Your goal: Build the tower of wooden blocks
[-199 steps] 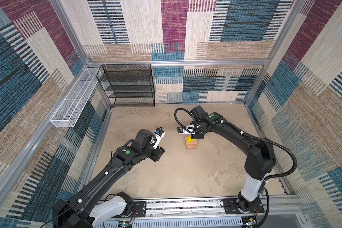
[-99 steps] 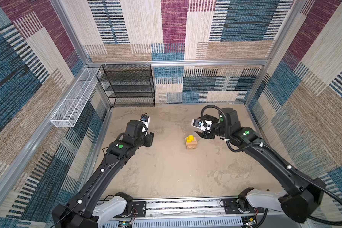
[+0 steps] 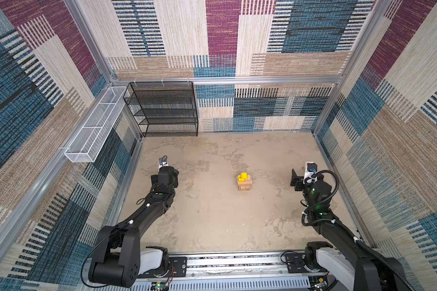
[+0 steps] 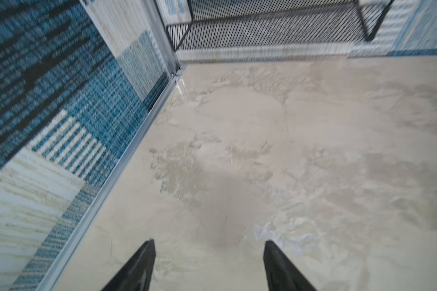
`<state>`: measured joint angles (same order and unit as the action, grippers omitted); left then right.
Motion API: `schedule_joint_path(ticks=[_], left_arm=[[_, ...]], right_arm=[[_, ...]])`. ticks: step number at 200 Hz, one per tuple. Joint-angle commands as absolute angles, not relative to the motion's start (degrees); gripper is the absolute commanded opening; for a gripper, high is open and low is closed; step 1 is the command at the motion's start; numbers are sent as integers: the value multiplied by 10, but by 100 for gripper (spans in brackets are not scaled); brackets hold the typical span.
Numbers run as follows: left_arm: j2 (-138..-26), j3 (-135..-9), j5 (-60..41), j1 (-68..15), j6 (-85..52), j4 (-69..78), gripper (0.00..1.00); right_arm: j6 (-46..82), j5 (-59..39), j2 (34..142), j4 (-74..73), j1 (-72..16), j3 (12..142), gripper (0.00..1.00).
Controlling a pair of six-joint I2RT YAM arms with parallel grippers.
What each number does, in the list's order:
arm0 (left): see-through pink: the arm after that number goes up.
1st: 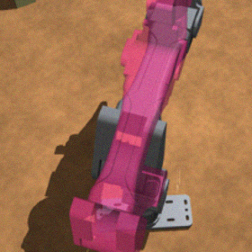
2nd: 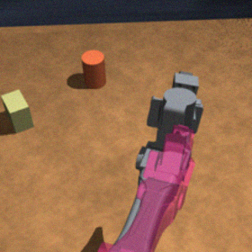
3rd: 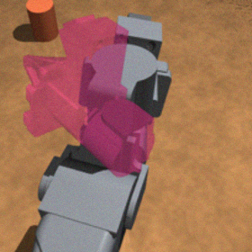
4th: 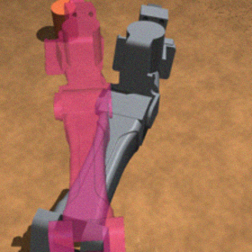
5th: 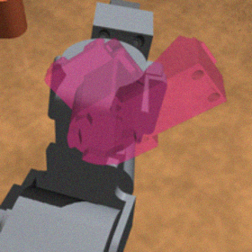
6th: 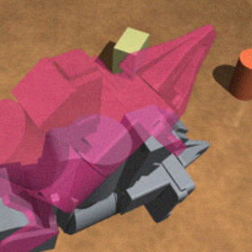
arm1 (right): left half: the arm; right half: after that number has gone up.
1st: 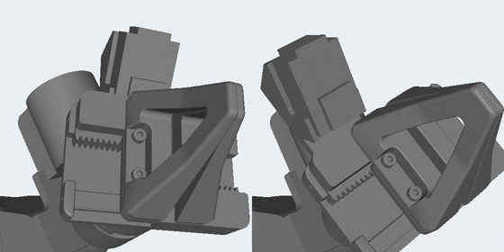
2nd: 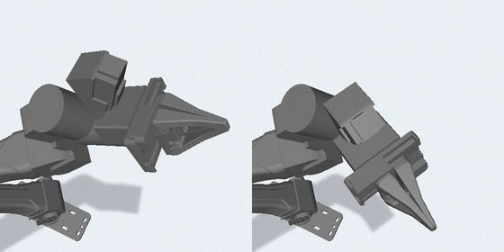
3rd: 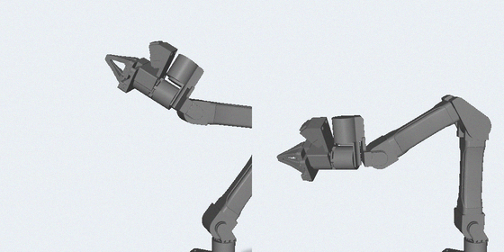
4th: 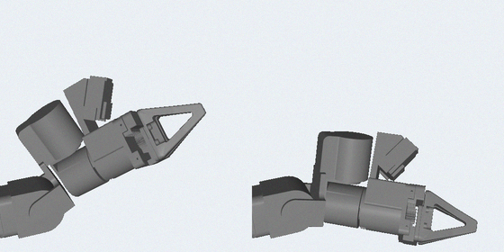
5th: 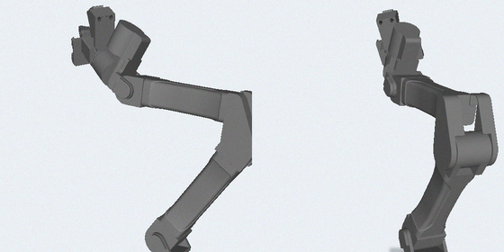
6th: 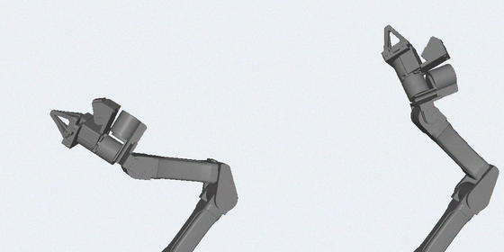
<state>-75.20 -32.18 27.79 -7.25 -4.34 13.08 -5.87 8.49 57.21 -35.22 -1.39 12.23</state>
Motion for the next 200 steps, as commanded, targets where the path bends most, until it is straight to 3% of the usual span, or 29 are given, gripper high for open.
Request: schedule_joint_path(ticks=[1,39,70,81,99,102,105,108,121,150,200], left_arm=[[-783,-300,258,-61,-25,265,72],[-850,-320,124,-25,10,295,71],[-869,-275,-22,18,9,393,70],[-890,-236,-12,21,3,498,72],[-876,-241,36,20,-17,460,76],[-881,-238,43,20,-17,475,81],[-885,-235,45,19,-16,490,95],[-884,-234,46,18,-15,493,100],[-875,-243,51,18,-19,457,99],[-879,-239,53,16,-17,472,100],[-885,-244,58,13,-13,471,99]], right_arm=[[-9,125,626,-559,-14,93,88],[-34,89,701,-726,-13,27,90],[-35,14,731,-747,-11,37,90],[-35,-15,766,-816,-10,22,91],[-38,-19,853,-856,-10,38,99],[-39,-20,871,-865,-10,43,100],[-39,-16,888,-883,-10,49,100],[-37,-11,896,-888,-11,55,100],[-24,14,870,-740,-10,107,100],[3,80,885,-772,-9,106,100],[5,81,880,-759,-8,109,100]])
